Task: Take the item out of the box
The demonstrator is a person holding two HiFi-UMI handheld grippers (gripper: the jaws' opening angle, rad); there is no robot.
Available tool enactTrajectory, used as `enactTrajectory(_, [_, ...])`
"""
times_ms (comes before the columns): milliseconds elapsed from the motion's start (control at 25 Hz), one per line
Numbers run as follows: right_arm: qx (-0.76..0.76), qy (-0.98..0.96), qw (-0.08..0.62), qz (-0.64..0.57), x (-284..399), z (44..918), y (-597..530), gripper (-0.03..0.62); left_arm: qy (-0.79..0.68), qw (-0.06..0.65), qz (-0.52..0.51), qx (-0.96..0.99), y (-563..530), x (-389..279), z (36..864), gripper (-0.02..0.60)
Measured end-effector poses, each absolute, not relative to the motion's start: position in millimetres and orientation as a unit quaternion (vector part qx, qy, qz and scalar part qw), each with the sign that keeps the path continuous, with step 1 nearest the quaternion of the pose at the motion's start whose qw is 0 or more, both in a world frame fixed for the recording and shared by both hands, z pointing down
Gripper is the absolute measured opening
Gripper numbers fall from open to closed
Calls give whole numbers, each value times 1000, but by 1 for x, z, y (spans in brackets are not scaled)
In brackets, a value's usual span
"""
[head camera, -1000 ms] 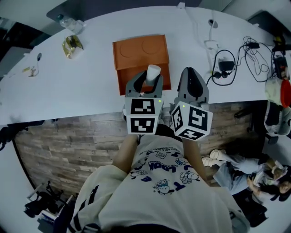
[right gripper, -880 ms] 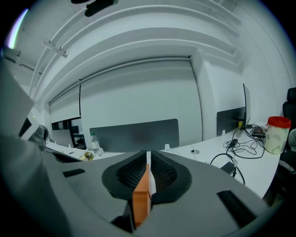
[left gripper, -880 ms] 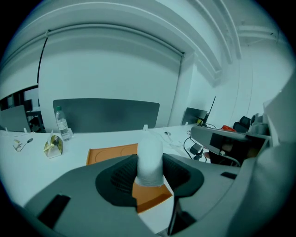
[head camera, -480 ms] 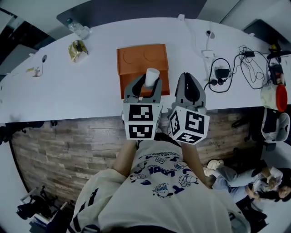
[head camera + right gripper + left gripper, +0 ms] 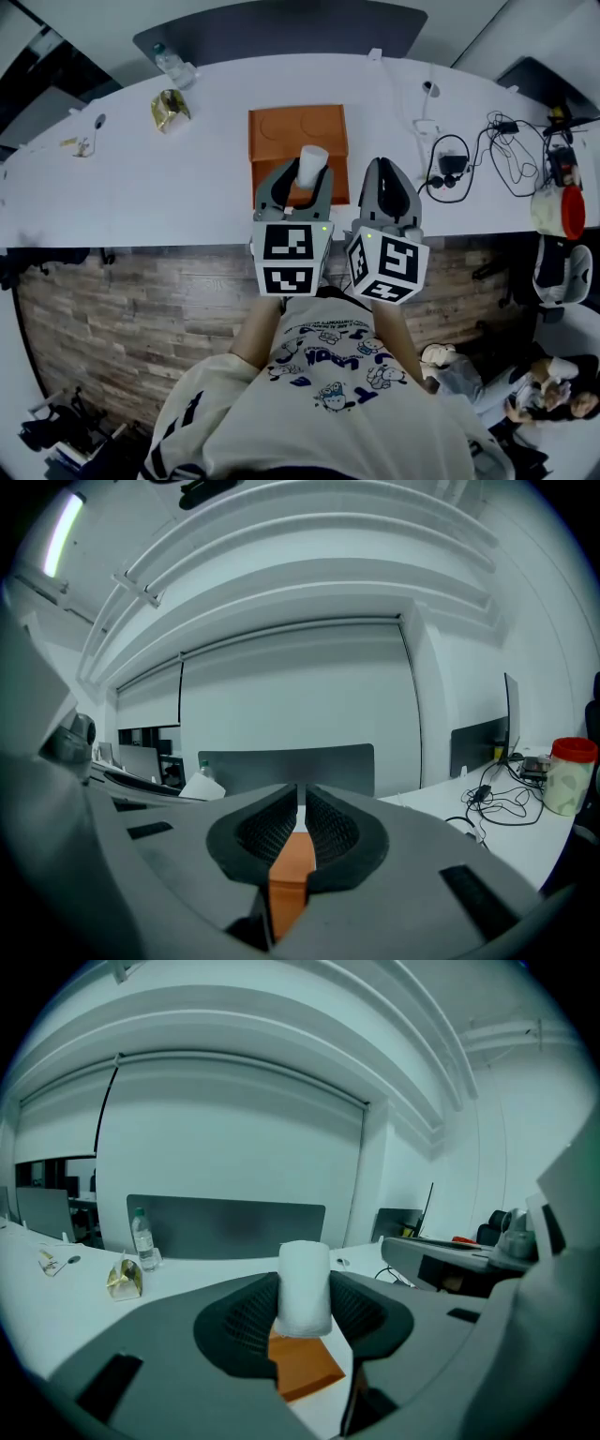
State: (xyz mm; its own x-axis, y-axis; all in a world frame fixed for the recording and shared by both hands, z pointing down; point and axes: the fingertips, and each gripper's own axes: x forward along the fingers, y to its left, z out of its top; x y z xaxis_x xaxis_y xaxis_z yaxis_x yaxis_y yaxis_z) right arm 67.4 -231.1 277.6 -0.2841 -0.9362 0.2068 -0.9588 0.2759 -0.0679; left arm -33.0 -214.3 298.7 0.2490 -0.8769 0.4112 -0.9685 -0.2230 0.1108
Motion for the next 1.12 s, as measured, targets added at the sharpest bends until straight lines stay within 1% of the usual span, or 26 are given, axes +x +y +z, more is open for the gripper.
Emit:
enactTrajectory(360, [587, -804, 56, 79, 62, 266, -220, 48, -612, 157, 116, 767, -203, -40, 284, 181])
enactTrajectory(1120, [582, -808, 48, 80, 61, 261, -206, 48, -625, 143, 99, 761, -187, -38, 272, 181])
